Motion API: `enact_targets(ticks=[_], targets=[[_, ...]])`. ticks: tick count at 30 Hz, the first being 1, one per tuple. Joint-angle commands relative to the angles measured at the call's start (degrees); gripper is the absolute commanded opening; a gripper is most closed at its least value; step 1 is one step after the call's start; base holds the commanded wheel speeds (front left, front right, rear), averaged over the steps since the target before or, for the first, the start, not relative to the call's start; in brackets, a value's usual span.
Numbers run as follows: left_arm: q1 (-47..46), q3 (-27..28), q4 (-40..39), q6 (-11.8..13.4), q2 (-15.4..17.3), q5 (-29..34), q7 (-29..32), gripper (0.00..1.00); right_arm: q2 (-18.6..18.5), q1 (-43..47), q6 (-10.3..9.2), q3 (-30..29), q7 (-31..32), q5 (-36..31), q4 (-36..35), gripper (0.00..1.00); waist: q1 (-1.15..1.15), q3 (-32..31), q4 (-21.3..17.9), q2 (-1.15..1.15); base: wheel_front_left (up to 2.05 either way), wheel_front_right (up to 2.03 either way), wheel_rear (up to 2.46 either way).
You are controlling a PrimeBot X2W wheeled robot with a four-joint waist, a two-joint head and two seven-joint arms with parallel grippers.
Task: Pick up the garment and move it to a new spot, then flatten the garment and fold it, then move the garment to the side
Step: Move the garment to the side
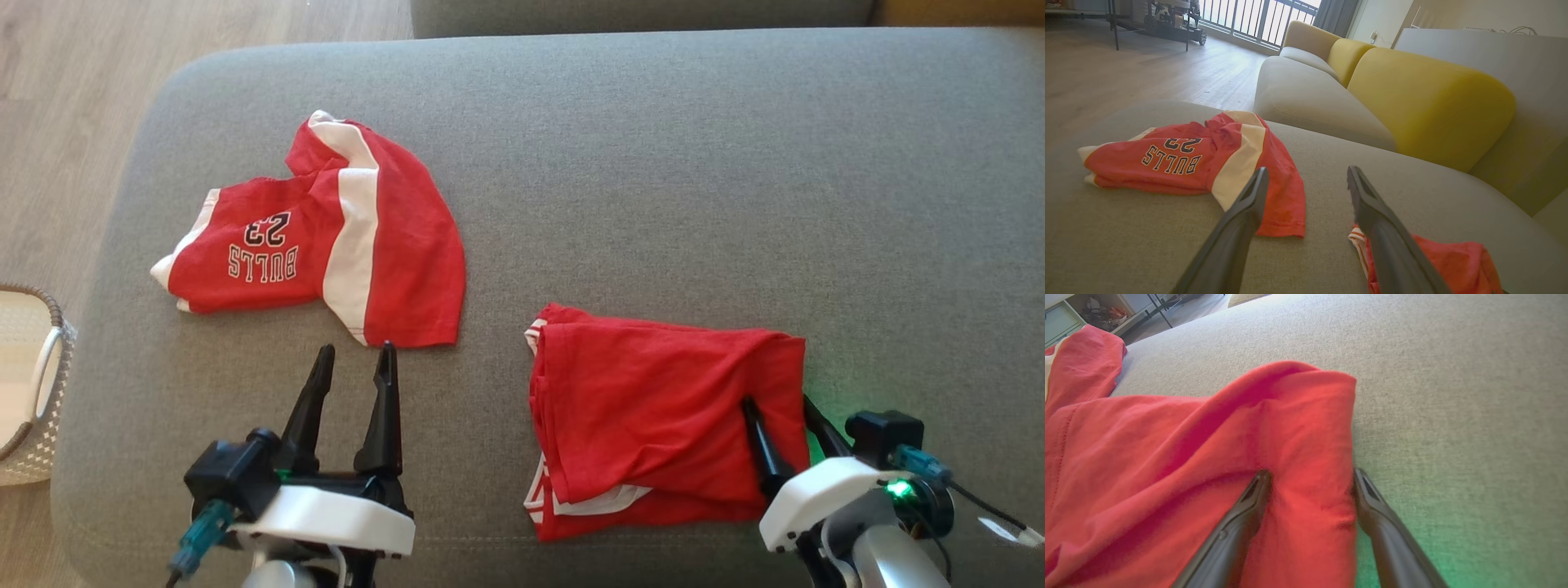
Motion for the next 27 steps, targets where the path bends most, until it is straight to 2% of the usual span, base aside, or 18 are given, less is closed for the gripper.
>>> enact_targets(ticks=[1,2,3,4,10,15,22,27], targets=[[-2.4,1.8,-2.0,-0.4,-0.2,0.6,-0.3,1.0,-0.1,-1.5,0.4,1.8,-0.4,-0.5,-0.2,1.0,0.0,0.1,0.0,0.0,0.0,0.0,0.0],[-2.5,1.9,-1.9,-0.4,-0.2,0.7,-0.3,1.0,-0.1,-1.8,0.4,2.0,-0.5,-0.6,0.2,0.87,0.0,0.1,0.0,0.0,0.0,0.0,0.0],[-2.5,2.0,-1.9,-0.3,-0.2,0.7,-0.3,1.0,-0.1,-2.0,0.4,2.2,-0.6,-0.9,0.6,0.07,0.0,0.0,-0.1,0.0,0.0,0.0,0.0],[-2.5,2.1,-1.8,-0.3,-0.2,0.7,-0.3,1.0,-0.1,-2.2,0.4,2.5,-0.7,-1.3,0.8,0.0,0.0,-0.1,-0.2,0.0,0.0,0.0,0.0],[-2.8,1.8,-1.6,-0.3,-0.2,0.9,-0.3,1.0,-0.3,-3.7,0.4,3.3,-1.4,-5.5,0.5,0.0,0.0,-1.0,-1.6,0.0,0.0,0.0,0.0],[-3.8,0.7,-1.2,-0.6,-0.2,1.4,-0.3,1.0,-2.7,-6.0,0.4,5.4,-1.3,-9.6,-1.9,0.0,0.0,0.0,-4.4,0.0,0.0,0.0,0.0],[-7.6,-1.5,-1.4,-2.5,-0.2,4.3,-0.3,1.0,-11.0,-15.1,0.4,12.5,2.0,-10.5,-5.0,0.0,0.0,5.9,-10.9,0.0,0.0,0.0,0.0],[-12.5,-2.9,-0.9,-5.6,-0.2,8.3,-0.3,1.0,-17.8,-23.6,0.4,17.9,3.3,-7.5,-5.0,0.0,0.0,11.8,-15.0,0.0,0.0,0.0,0.0]])
